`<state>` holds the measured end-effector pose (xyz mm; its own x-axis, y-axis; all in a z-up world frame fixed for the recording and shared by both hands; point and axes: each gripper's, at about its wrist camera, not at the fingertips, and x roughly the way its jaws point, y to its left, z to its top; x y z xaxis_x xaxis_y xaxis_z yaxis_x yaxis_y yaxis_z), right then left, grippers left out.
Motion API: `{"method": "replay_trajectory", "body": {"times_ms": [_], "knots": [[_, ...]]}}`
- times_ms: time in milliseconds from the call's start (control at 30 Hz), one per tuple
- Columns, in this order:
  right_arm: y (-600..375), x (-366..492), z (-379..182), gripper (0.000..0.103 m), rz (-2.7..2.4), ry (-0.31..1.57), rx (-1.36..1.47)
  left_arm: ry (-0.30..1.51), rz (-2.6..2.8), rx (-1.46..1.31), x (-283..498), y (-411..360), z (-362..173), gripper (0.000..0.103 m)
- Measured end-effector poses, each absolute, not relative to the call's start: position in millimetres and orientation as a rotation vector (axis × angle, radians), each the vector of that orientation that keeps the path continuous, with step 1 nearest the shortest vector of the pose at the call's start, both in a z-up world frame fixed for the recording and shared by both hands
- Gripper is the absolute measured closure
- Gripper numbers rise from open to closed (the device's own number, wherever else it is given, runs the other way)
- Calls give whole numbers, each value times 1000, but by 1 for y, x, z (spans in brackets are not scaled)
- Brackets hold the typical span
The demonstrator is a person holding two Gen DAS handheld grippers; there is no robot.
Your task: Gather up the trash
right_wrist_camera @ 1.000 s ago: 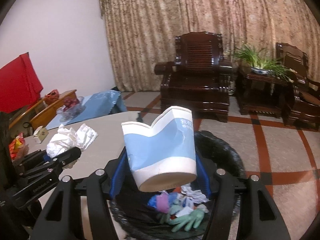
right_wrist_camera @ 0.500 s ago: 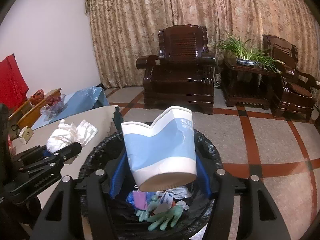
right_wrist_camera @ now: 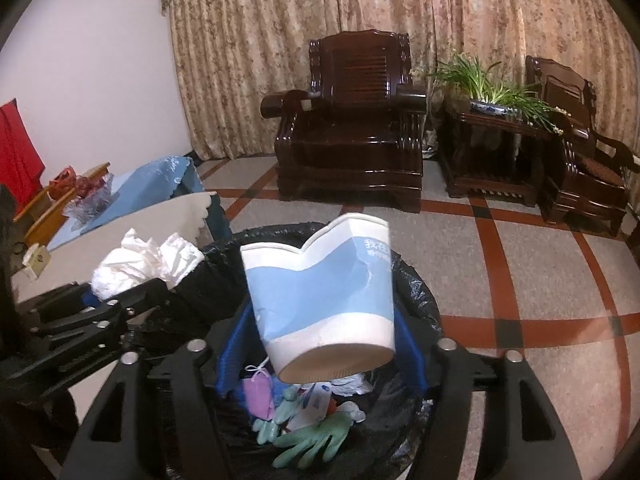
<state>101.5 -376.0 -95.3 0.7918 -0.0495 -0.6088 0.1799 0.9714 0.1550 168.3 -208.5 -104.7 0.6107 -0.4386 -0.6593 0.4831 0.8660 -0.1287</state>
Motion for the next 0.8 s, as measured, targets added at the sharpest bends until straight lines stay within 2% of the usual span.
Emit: {"method": "replay_trajectory", "body": {"times_ms": [33, 67, 200, 367, 567, 800], "knots": [[-374, 104, -97, 24, -130, 655, 197, 745, -539, 55, 169, -208, -105, 42], [-372, 106, -99, 20, -140, 660, 187, 744, -538, 48, 169, -206, -105, 37], [-377, 105, -105, 8, -167, 675, 182, 732, -533, 45, 169, -201, -101, 28], [-378, 94, -99, 6, -171, 665, 206, 711, -517, 51, 163, -192, -89, 15], [-372, 77, -83, 6, -144, 645, 226, 694, -491, 69, 143, -175, -70, 9], [-349, 53, -57, 6, -90, 626, 216, 685, -442, 64, 113, -142, -51, 8]]}}
